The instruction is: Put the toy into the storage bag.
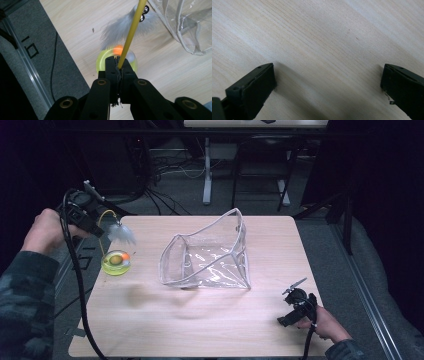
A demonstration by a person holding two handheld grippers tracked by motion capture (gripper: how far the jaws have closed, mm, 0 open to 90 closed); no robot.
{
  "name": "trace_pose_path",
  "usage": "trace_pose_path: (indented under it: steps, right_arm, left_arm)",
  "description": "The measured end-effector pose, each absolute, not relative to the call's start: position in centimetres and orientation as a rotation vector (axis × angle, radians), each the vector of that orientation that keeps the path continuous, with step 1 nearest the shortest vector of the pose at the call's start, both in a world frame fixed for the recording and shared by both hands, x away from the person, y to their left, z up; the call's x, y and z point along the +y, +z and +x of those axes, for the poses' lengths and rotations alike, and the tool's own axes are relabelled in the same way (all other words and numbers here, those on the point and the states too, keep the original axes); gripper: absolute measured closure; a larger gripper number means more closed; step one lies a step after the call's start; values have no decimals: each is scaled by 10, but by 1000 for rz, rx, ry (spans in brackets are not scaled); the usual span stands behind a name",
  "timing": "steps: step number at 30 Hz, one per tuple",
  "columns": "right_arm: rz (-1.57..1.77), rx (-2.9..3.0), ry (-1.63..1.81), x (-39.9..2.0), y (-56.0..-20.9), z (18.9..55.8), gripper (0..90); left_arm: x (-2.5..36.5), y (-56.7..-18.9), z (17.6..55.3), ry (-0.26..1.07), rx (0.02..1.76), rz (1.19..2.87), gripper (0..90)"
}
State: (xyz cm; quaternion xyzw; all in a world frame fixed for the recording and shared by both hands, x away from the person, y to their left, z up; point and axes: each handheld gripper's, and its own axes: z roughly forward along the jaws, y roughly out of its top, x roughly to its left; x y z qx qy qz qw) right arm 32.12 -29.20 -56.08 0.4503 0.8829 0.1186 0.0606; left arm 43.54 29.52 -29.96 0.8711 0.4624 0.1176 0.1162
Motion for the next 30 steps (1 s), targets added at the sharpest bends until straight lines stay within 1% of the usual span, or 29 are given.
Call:
trace_pose_path:
  steps: [15, 30]
  right_arm:
    - [1356, 2669, 348, -292, -561, 321, 0]
    - [1357, 2669, 348, -292, -561, 321, 0]
  left_arm:
    - [290, -277, 440, 375, 1345, 2561, 884]
    - [266, -249, 446, 422, 1286, 2592, 884]
